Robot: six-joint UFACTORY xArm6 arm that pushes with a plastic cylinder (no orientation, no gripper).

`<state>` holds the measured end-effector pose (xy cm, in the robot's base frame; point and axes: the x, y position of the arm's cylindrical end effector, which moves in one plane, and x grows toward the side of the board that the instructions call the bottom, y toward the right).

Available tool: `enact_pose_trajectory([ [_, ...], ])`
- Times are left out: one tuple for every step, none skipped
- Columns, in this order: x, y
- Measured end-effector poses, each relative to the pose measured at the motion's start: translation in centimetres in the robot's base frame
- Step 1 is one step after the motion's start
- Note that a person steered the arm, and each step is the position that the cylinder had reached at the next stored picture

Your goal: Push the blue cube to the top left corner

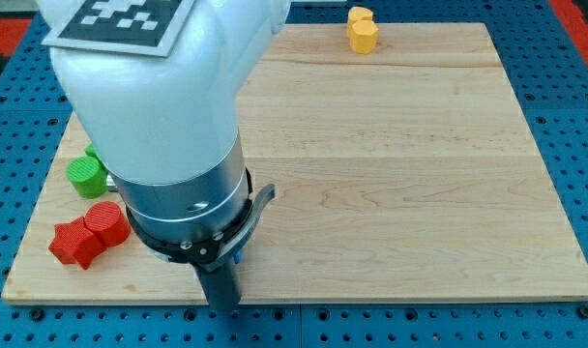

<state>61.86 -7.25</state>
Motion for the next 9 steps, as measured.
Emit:
enact_pose_trajectory([
  [0.0,-0.8],
  [-0.1,-1.6],
  [0.0,-1.6],
  [-2.8,-0.4],
  [-6.9,-0.4],
  [-10.8,0.4],
  [-15.5,2.3],
  [-21.8,2.5],
  [-28.2,3.3],
])
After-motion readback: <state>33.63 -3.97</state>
